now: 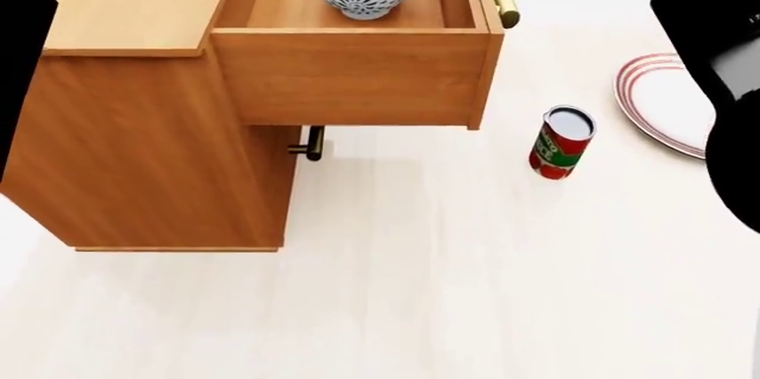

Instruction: Put the bowl in the top drawer of the cabinet.

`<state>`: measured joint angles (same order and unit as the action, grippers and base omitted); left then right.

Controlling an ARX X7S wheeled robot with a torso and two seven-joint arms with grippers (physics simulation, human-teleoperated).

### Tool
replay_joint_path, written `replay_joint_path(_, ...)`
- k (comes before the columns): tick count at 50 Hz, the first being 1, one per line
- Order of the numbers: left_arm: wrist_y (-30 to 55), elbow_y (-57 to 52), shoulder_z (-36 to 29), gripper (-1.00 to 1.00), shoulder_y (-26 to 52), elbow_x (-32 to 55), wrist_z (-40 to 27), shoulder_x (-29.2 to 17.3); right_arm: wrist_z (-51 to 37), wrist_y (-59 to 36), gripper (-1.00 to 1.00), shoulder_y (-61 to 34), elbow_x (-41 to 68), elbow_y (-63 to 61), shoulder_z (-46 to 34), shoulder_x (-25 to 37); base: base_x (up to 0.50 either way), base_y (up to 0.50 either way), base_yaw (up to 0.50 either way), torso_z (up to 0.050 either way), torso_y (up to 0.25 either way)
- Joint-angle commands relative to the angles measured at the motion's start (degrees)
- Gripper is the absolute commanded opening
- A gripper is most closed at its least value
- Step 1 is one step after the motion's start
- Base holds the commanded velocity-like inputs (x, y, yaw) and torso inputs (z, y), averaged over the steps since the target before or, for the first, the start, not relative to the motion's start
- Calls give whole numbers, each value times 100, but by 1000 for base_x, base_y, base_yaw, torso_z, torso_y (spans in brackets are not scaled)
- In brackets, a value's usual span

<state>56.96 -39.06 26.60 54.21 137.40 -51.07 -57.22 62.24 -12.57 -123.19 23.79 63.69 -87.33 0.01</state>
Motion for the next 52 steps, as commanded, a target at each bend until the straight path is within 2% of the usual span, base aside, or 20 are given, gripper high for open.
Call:
replay_joint_path(1,-8,-2,19,100,-23,13,28,-11,105,-50,100,-80,19,-9,0,-1,0,0,0,0,152)
replay_joint_path(15,-76,-25,62,100,-21,90,15,-82,329,49,100,-281,159,59,48,-1,0,0,0,0,162)
replay_joint_path(27,47,3,221,100,-199,-25,69,50,262,443,100,-591,445,458,282,85,0,0,0,0,171)
replay_joint_path(32,66,6,194,100,-210,-86,100,97,-623,-1063,100,-732,857,-2496,394,1472,0,0,0,0,172)
replay_joint_path(38,55,-29,169,100,-243,-96,103,136,-1322,-2122,100,-911,1292,-4669,640,2521,0,0,0,0,172)
replay_joint_path(52,-135,-199,136,100,-279,68,-20,84,-2244,-3786,100,-1023,1828,-7229,1377,3974,0,0,0,0,172)
